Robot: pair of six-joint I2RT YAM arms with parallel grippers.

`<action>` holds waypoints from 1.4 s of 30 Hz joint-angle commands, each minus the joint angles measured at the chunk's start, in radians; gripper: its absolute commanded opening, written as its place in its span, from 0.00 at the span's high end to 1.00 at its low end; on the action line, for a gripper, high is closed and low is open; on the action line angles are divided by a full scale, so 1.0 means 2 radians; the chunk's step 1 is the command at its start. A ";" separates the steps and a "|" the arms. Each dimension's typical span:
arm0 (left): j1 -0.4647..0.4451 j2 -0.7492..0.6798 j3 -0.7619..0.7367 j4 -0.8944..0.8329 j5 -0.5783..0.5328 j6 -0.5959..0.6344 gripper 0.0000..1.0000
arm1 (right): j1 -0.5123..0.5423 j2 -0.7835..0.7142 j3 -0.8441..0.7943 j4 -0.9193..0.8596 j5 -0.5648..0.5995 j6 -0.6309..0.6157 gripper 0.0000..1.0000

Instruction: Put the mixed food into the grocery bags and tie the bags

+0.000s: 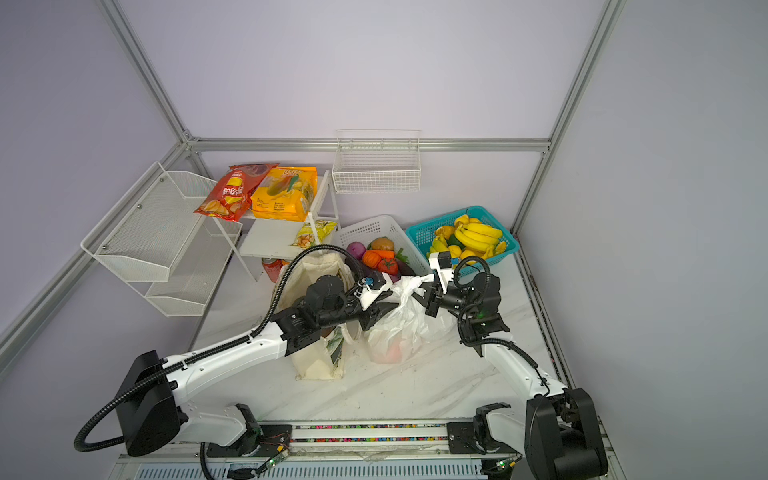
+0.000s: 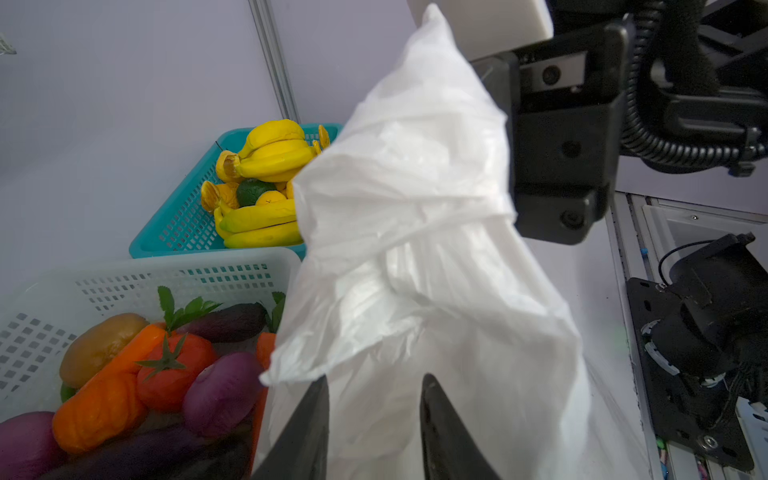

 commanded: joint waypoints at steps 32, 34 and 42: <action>0.014 0.022 0.093 -0.027 0.038 0.041 0.82 | 0.004 -0.003 0.015 -0.032 0.005 -0.028 1.00; 0.015 0.021 0.091 -0.031 0.035 0.042 0.81 | 0.004 -0.005 0.015 -0.033 0.006 -0.029 1.00; 0.019 0.005 0.080 -0.029 0.046 0.037 0.81 | 0.004 -0.006 0.017 -0.040 0.007 -0.033 1.00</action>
